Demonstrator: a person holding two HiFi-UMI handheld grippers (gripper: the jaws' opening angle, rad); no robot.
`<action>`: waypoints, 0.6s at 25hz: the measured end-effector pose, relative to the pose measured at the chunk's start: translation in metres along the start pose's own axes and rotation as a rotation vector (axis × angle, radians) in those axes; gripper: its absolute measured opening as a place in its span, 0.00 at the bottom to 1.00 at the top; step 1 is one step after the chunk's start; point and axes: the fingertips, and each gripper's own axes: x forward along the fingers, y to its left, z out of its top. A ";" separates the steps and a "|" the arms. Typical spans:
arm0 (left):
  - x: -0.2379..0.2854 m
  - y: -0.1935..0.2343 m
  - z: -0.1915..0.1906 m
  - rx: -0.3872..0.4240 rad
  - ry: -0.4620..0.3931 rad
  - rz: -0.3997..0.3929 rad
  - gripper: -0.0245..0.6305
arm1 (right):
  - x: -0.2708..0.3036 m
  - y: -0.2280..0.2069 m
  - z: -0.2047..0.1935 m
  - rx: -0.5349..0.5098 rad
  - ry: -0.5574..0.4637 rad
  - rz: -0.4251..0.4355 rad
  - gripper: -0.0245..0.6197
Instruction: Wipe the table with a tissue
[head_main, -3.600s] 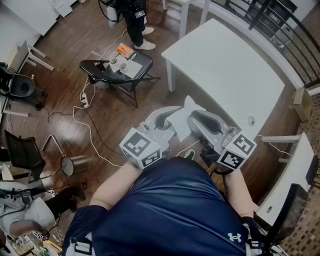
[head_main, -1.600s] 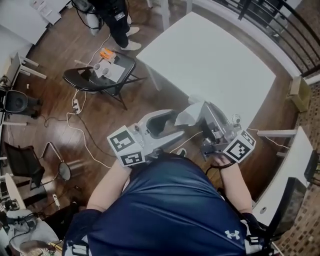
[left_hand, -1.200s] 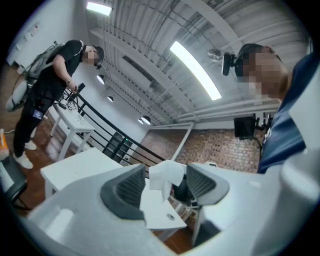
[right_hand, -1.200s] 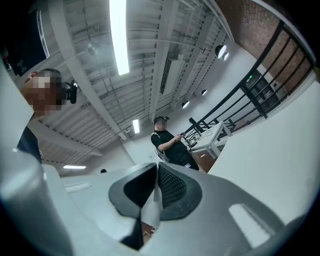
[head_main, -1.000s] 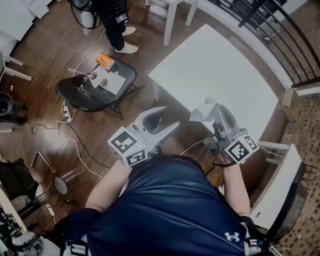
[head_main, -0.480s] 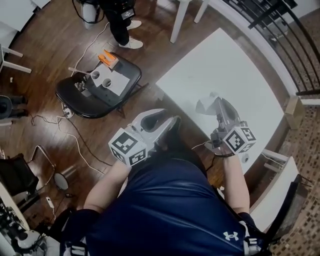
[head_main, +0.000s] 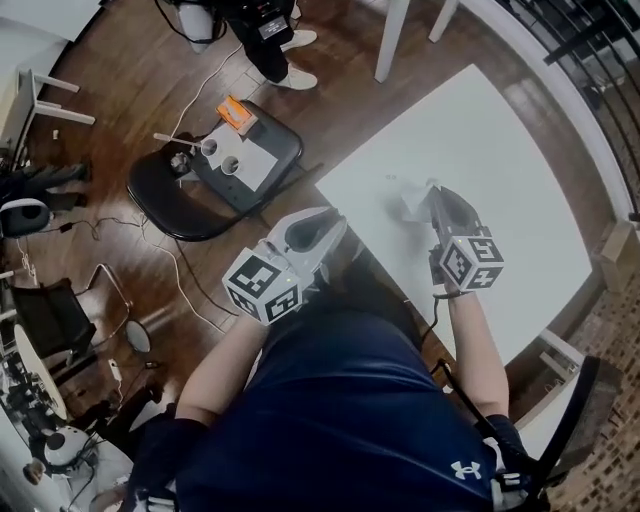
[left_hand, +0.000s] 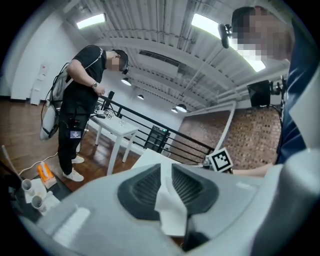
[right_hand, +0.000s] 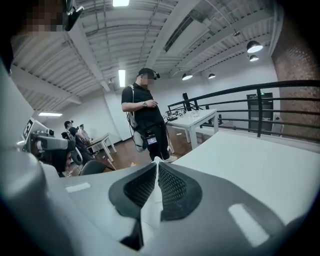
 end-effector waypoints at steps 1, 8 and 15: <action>0.005 0.004 0.000 -0.009 0.002 0.016 0.14 | 0.007 -0.008 -0.003 -0.009 0.019 -0.008 0.06; 0.027 0.030 -0.016 -0.088 0.059 0.051 0.11 | 0.070 -0.039 -0.025 -0.162 0.160 -0.059 0.06; 0.026 0.063 -0.032 -0.157 0.083 0.083 0.10 | 0.123 -0.092 -0.022 -0.349 0.263 -0.165 0.06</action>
